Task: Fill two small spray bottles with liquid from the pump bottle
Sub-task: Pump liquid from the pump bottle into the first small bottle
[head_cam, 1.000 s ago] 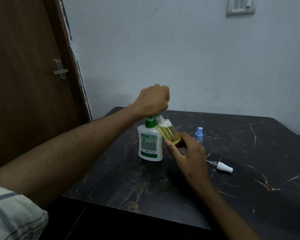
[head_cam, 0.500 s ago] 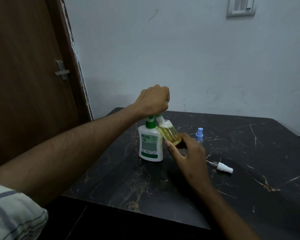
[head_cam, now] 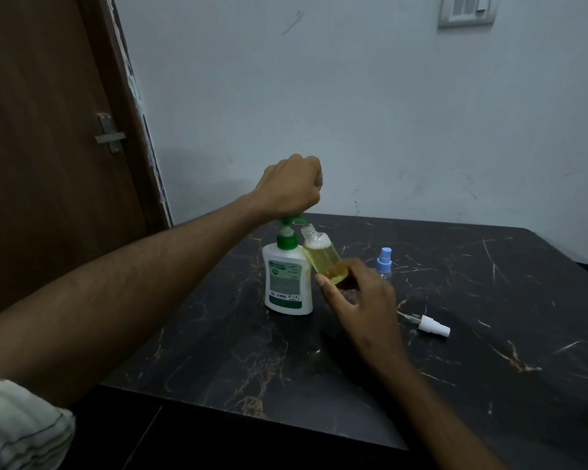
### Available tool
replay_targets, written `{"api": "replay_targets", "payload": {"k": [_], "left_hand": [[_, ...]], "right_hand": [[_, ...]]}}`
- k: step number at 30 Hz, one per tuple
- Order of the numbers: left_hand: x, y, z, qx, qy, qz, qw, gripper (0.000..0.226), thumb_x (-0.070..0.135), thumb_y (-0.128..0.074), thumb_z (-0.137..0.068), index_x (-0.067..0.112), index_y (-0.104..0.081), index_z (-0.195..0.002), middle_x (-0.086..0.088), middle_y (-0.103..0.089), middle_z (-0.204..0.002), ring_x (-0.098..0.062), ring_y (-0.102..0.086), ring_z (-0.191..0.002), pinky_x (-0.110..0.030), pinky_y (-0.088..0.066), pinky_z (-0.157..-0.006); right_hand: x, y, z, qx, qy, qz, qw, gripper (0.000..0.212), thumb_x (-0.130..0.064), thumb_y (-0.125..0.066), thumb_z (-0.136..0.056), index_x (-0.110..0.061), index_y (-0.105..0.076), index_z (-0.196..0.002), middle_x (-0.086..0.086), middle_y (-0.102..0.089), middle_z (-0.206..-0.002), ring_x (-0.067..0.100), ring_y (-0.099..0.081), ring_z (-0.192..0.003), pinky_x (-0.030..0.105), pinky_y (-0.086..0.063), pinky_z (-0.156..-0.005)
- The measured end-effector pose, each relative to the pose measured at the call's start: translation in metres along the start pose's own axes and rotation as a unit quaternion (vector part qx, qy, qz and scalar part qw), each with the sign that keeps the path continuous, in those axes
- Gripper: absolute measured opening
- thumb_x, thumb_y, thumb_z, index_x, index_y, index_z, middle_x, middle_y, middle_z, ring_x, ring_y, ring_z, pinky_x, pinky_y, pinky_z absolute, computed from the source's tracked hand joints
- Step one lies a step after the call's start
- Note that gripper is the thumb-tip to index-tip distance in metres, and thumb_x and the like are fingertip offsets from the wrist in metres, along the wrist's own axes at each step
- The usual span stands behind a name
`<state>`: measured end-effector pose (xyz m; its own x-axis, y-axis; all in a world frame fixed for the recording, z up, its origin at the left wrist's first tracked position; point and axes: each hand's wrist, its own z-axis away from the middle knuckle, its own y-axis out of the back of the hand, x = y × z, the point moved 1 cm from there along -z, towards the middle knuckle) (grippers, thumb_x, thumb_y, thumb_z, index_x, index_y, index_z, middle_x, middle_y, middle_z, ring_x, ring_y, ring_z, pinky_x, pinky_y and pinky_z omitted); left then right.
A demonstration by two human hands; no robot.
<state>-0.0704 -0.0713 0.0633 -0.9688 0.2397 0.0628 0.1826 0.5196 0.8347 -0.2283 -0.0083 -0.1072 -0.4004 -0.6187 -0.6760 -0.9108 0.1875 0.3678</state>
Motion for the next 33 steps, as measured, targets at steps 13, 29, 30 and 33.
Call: {"api": "replay_targets", "payload": {"k": [13,29,30,33], "left_hand": [[-0.002,0.012,0.002,0.013,0.051,0.021,0.998,0.027,0.0,-0.048,-0.079,0.021,-0.044,-0.063,0.004,-0.05,-0.068,-0.025,-0.05,-0.07,-0.035,-0.036,-0.066],[0.016,0.045,0.128,0.283,-0.005,0.151,0.947,0.009,0.005,-0.06,-0.092,0.013,-0.064,-0.092,0.004,-0.064,-0.082,-0.007,-0.058,-0.07,-0.016,-0.045,-0.063],[0.025,0.04,0.145,0.277,-0.012,0.164,0.947,0.004,0.011,-0.06,-0.094,0.014,-0.063,-0.093,0.005,-0.062,-0.083,-0.006,-0.058,-0.072,-0.016,-0.046,-0.064],[0.04,0.013,0.178,0.215,0.02,0.211,0.953,0.012,0.035,-0.059,-0.097,0.023,-0.062,-0.097,0.014,-0.061,-0.089,-0.003,-0.06,-0.078,-0.023,-0.053,-0.066]], "right_hand": [[0.001,0.0,0.001,-0.018,0.002,-0.01,1.0,0.03,-0.054,-0.063,-0.097,-0.028,-0.068,-0.111,-0.018,-0.068,-0.097,0.0,-0.063,-0.092,0.028,-0.055,-0.078],[-0.005,0.003,0.001,0.002,-0.016,-0.04,0.999,0.034,-0.065,-0.051,-0.097,-0.034,-0.063,-0.1,-0.012,-0.068,-0.092,0.008,-0.065,-0.091,0.04,-0.056,-0.079],[-0.006,0.005,0.002,0.003,-0.015,-0.051,0.999,0.033,-0.063,-0.051,-0.098,-0.032,-0.064,-0.1,-0.011,-0.068,-0.091,0.007,-0.065,-0.09,0.037,-0.056,-0.078],[-0.011,0.008,0.003,0.005,-0.014,-0.079,0.997,0.032,-0.057,-0.052,-0.099,-0.028,-0.065,-0.1,-0.01,-0.069,-0.09,0.007,-0.067,-0.089,0.024,-0.053,-0.075]]}}
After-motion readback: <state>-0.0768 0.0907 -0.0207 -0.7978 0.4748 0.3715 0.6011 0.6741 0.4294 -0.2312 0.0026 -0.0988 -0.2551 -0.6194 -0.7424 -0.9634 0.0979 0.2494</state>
